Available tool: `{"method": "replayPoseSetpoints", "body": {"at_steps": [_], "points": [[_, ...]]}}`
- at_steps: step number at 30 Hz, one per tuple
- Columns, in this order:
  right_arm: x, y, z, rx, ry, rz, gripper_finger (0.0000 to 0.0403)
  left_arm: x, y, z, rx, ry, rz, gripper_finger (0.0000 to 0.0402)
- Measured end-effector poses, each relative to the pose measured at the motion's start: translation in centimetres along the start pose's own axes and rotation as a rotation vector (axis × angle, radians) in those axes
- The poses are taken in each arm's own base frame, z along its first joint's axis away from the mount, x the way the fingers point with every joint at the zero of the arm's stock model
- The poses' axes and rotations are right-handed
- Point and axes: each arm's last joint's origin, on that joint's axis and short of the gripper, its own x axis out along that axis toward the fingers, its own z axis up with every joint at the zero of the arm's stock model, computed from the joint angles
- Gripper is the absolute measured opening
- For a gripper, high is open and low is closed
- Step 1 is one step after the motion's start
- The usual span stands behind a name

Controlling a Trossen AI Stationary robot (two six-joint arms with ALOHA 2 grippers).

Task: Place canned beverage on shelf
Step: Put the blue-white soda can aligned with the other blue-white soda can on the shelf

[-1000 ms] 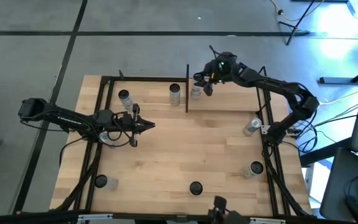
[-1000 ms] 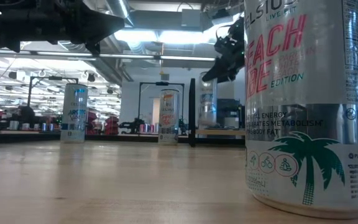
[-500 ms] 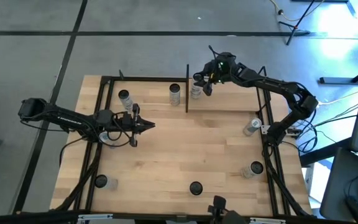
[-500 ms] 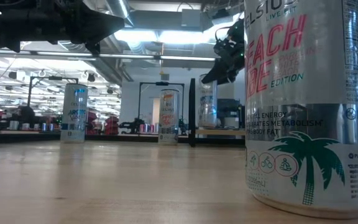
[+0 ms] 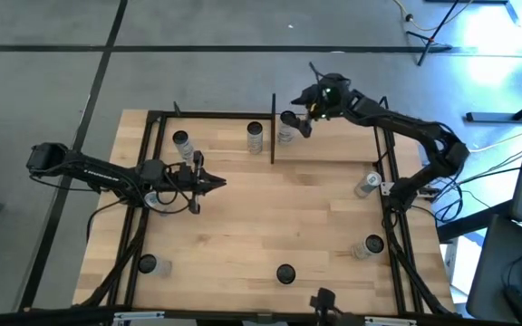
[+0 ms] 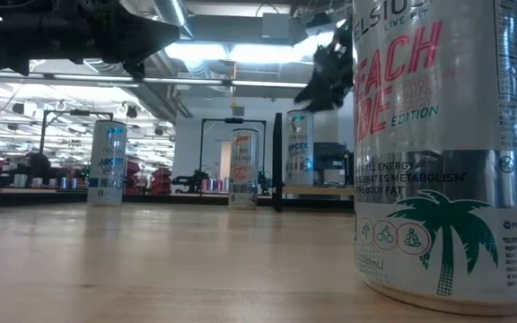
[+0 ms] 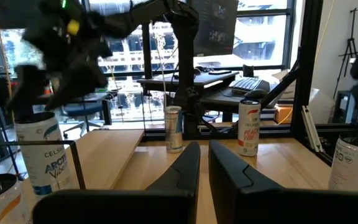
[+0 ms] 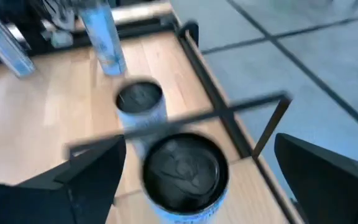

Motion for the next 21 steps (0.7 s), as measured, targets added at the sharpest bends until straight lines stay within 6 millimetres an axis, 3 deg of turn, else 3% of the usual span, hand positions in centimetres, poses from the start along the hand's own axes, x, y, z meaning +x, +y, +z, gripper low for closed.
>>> {"method": "replayPoseSetpoints", "body": {"at_steps": [5, 9, 15, 21], "points": [[-4.5, 1.9, 2.8, 0.022, 0.021, 0.018, 0.0382, 0.0, -0.3, 0.1, 0.019, -0.007, -0.054, 0.0014], [-6.8, 4.7, 3.2, 0.000, 0.052, 0.076, 0.0378, 0.0, -0.1, 0.2, 0.026, -0.018, -0.018, 0.0014], [-7.4, 9.6, 2.8, -0.114, 0.144, 0.178, 0.0366, 0.1, 0.7, 0.3, 0.032, -0.012, 0.125, 0.0030], [-7.4, 13.4, 2.8, -0.343, 0.144, 0.284, 0.0352, 1.7, 2.4, 2.5, 0.100, 0.115, 0.328, 0.0115]]}}
